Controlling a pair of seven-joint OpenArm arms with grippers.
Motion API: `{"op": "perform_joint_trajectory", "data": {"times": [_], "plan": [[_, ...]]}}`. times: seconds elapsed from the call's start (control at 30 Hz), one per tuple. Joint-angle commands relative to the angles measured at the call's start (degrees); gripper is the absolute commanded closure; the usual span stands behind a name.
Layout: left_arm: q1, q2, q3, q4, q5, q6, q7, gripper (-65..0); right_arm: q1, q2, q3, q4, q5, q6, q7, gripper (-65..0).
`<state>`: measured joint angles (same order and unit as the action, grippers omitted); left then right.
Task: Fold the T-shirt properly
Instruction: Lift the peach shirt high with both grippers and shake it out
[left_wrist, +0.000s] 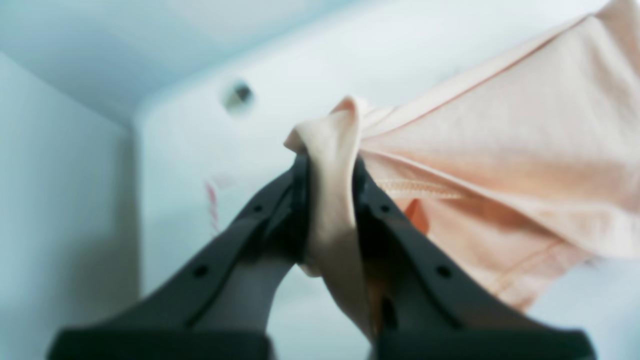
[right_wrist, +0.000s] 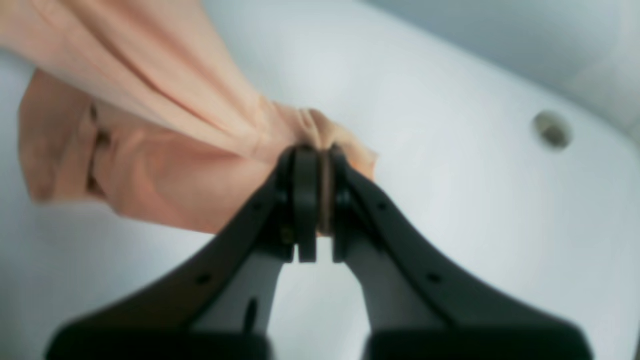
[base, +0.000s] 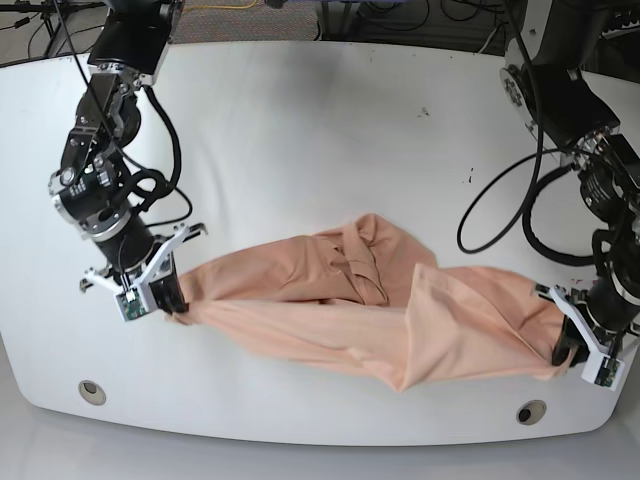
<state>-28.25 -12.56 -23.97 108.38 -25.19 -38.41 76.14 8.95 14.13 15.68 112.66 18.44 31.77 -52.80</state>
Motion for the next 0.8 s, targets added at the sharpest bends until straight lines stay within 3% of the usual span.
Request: {"op": "perform_joint_trajectory", "data": {"times": [0.0, 0.17, 0.4, 0.77], "plan": [[-5.64, -0.67, -0.17, 0.94, -0.17, 0.22, -0.31, 0.0, 4.72, 2.44, 0.27, -0.53, 0.24, 0.01, 1.32, 0.0], [-12.85, -0.59, -0.08, 0.68, -0.26, 3.29, 0.56, 0.0, 12.54, 4.99, 0.27, -4.05, 0.24, 2.47, 1.32, 0.0], [-22.52, -0.5, 0.27, 0.5, -0.17, 7.6, 0.56, 0.0, 23.09, 8.07, -2.72, -8.35, 0.24, 2.91, 1.32, 0.0], [-37.55, -0.67, 0.01, -8.82, -0.08, 8.66, 0.39, 0.0, 37.51, 12.2, -10.19, -11.43, -0.02, 2.91, 1.32, 0.0]]}}
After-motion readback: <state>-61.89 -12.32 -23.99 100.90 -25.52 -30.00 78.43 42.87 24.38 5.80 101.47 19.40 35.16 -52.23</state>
